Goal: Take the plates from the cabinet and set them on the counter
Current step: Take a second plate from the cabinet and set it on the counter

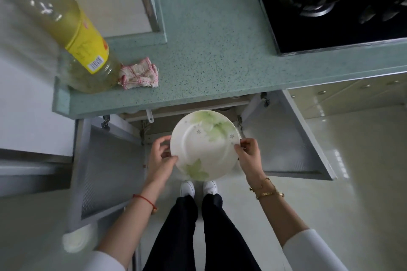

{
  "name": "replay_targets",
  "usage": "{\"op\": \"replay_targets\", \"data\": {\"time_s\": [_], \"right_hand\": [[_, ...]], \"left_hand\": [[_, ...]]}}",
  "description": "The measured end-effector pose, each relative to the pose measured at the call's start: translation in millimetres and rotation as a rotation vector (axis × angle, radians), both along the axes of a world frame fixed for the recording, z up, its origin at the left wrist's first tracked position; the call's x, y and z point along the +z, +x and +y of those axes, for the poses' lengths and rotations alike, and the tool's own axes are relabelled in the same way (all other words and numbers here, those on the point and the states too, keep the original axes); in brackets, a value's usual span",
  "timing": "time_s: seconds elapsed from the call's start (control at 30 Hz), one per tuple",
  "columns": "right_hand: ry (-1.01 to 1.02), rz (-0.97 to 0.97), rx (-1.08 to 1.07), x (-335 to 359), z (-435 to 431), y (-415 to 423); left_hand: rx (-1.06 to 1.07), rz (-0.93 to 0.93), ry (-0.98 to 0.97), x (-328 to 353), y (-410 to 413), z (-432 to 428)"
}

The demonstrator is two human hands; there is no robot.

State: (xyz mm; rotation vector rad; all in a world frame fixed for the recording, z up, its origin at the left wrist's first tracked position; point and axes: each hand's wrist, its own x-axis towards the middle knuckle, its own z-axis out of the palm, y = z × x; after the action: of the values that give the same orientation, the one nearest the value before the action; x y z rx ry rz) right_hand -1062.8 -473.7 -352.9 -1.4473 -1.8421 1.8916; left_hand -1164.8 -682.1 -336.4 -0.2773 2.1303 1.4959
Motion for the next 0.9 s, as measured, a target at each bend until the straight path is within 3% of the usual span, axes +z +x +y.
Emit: {"op": "replay_targets", "data": {"time_s": [0.5, 0.9], "right_hand": [[0.064, 0.168, -0.439, 136.2, -35.5, 94.6], [0.064, 0.315, -0.977, 200.1, -44.3, 238.6]], "left_hand": [[-0.416, 0.080, 0.223, 125.1, 16.1, 11.7], [-0.886, 0.002, 0.356, 187.0, 101.2, 110.5]]}}
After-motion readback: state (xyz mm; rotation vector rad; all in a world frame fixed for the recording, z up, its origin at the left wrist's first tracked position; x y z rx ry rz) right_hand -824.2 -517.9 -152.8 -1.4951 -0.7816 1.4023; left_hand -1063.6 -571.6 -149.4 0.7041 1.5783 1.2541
